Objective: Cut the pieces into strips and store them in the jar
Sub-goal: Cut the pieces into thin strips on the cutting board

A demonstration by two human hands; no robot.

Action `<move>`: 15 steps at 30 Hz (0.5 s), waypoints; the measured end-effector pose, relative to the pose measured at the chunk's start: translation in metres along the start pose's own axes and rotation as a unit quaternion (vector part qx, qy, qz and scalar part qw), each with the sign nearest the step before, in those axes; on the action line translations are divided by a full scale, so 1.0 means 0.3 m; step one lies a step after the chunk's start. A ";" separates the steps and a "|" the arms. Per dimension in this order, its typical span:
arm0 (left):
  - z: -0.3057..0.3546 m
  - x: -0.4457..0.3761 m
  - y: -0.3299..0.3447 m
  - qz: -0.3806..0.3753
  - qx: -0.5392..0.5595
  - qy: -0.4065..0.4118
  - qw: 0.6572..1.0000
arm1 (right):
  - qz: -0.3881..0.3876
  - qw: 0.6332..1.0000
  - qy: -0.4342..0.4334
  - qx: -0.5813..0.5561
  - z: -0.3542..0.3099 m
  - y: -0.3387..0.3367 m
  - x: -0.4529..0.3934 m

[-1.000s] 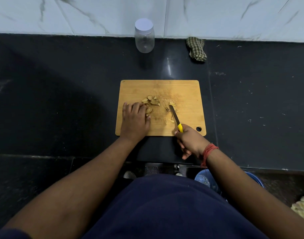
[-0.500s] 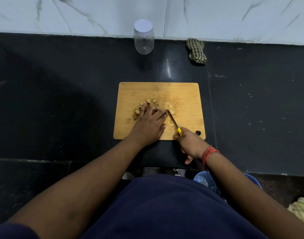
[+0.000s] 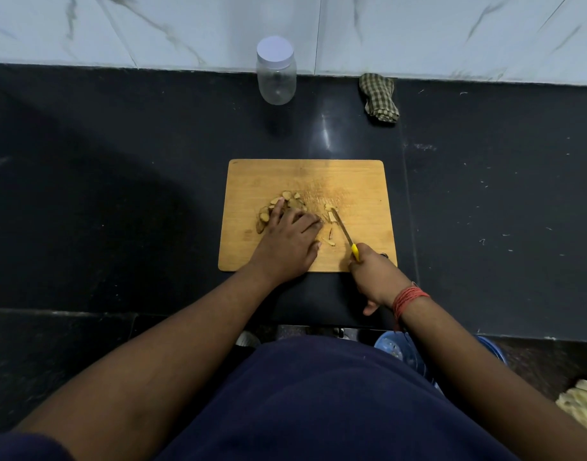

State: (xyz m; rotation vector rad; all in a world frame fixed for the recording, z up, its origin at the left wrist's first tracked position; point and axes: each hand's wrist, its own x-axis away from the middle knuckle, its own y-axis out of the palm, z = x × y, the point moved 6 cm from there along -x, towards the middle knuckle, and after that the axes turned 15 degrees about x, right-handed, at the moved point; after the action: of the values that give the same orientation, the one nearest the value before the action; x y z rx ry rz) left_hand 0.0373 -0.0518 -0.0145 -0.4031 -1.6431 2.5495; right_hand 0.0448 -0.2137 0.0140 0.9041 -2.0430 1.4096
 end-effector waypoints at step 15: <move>-0.152 0.086 -0.104 0.084 0.024 -0.130 0.988 | -0.035 0.998 -0.044 -0.024 -0.074 0.046 -0.016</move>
State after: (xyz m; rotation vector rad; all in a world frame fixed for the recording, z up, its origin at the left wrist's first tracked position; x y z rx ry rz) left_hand 0.0223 0.0070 -0.0087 -0.2202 -1.6897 2.8648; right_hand 0.0383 -0.1883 0.0096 1.0237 -2.0780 1.2989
